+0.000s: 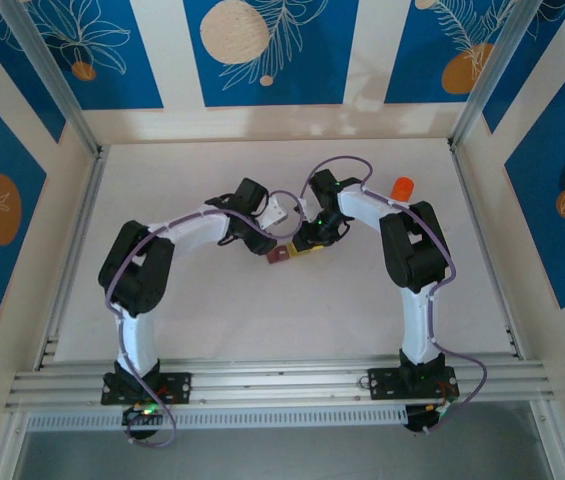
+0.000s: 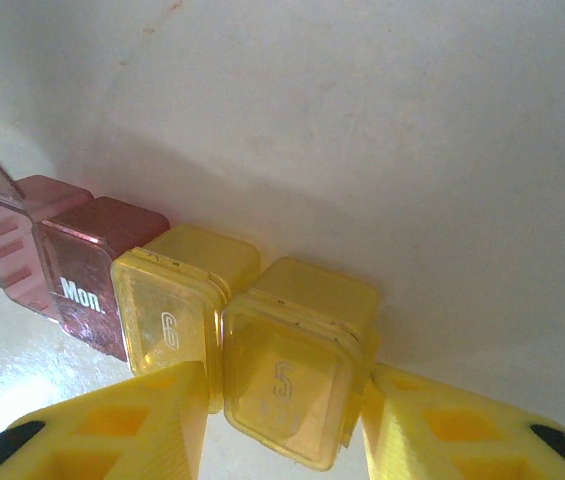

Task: Sort the pills into containers

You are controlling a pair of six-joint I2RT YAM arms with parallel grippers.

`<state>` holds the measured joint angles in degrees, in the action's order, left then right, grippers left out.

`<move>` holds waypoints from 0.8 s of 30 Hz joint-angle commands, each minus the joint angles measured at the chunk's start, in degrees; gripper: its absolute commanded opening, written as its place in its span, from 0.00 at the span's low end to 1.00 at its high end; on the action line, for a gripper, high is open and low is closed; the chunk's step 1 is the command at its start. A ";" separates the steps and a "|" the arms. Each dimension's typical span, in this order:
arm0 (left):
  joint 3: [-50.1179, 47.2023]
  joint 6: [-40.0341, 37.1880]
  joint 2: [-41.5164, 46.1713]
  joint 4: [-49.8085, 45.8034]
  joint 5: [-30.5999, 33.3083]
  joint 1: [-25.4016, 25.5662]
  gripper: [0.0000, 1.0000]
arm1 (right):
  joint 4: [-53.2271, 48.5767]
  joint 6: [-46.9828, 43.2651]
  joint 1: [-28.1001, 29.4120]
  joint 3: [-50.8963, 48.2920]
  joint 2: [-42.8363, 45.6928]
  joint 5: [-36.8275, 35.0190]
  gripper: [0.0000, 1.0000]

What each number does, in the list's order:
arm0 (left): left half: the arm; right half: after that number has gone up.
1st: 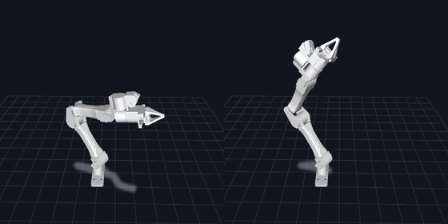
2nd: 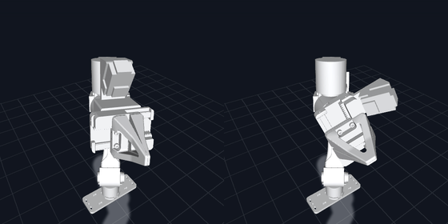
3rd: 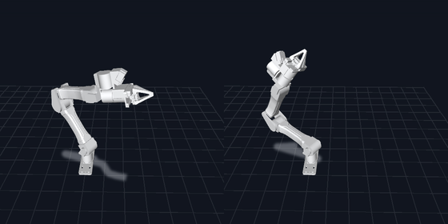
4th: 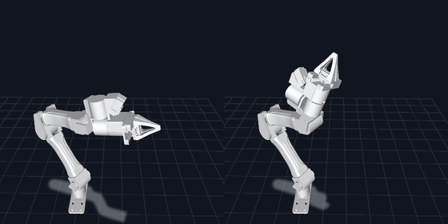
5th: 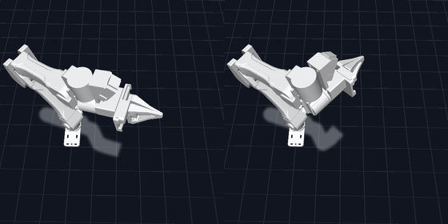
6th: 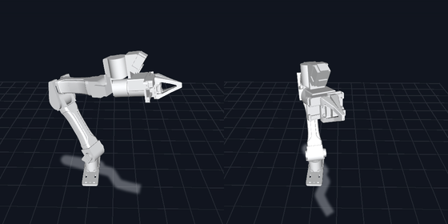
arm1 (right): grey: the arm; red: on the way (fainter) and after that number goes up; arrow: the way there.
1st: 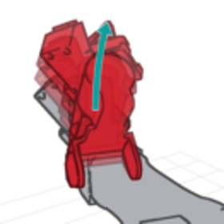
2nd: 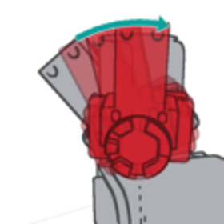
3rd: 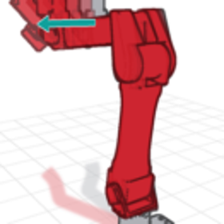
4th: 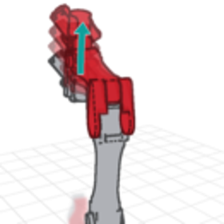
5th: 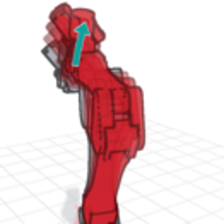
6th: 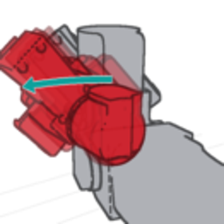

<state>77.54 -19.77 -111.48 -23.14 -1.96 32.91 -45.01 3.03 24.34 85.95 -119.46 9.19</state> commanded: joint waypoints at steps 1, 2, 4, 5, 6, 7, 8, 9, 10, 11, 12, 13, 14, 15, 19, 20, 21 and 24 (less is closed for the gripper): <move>2.22 0.54 -1.83 -2.79 2.46 -0.56 0.64 | -2.84 -0.84 0.84 -2.42 -4.75 -8.32 0.43; 2.43 0.38 -2.17 -2.93 2.81 -0.55 0.64 | -2.85 -0.85 0.85 -2.46 -4.83 -8.31 0.43; 2.44 0.03 -2.71 -3.06 3.42 -0.56 0.64 | -2.84 -0.92 0.89 -2.42 -4.82 -8.39 0.43; 2.44 -0.09 -3.01 -3.09 3.62 -0.56 0.64 | -2.88 -0.93 0.89 -2.45 -4.82 -8.40 0.43; 2.38 -0.30 -3.21 -3.12 3.58 -0.56 0.64 | -2.91 -0.92 0.89 -2.47 -4.86 -8.40 0.43; 2.31 -0.35 -3.34 -3.14 3.33 -0.48 0.64 | -2.92 -0.92 0.94 -2.46 -4.86 -8.40 0.43; 2.19 -0.51 -3.40 -3.12 2.88 -0.56 0.64 | -2.93 -0.90 0.93 -2.44 -4.82 -8.40 0.43; 2.16 -0.60 -3.47 -3.16 2.49 -0.56 0.64 | -2.94 -0.92 0.89 -2.42 -4.82 -8.42 0.43; 2.14 -0.52 -3.38 -3.18 2.28 -0.58 0.64 | -2.95 -0.92 0.89 -2.42 -4.88 -8.40 0.43; 2.09 -0.34 -3.23 -3.07 2.18 -0.56 0.64 | -2.89 -0.92 0.93 -2.45 -4.91 -8.40 0.43; 2.14 -0.22 -2.88 -3.06 2.01 -0.52 0.64 | -3.05 -0.92 0.91 -2.36 -4.91 -8.40 0.43; 2.18 -0.05 -2.53 -2.91 1.96 -0.56 0.64 | -3.06 -0.92 0.93 -2.32 -4.93 -8.38 0.43; 2.29 -0.03 -2.06 -2.83 1.96 -0.50 0.64 | -3.01 -0.92 0.94 -2.28 -4.92 -8.40 0.43; 2.35 0.13 -1.55 -2.59 1.87 -0.56 0.64 | -3.02 -0.92 0.89 -2.33 -4.91 -8.47 0.43; 2.92 1.04 0.83 -1.77 1.78 -0.65 0.65 | -3.02 -0.66 0.89 -2.19 -4.82 -8.58 0.43; 3.04 1.35 1.68 -1.55 1.70 -0.65 0.65 | -3.04 -0.48 0.93 -2.23 -4.73 -8.45 0.43; 3.06 1.61 2.38 -1.33 1.63 -0.80 0.65 | -2.99 -0.41 0.89 -2.26 -4.65 -8.32 0.43; 3.07 2.30 4.92 -0.45 1.43 -1.00 0.65 | -2.89 0.15 0.89 -2.33 -4.00 -8.47 0.43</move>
<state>78.87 -19.14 -110.96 -23.59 0.10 32.62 -44.88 3.05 24.43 86.15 -119.46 8.93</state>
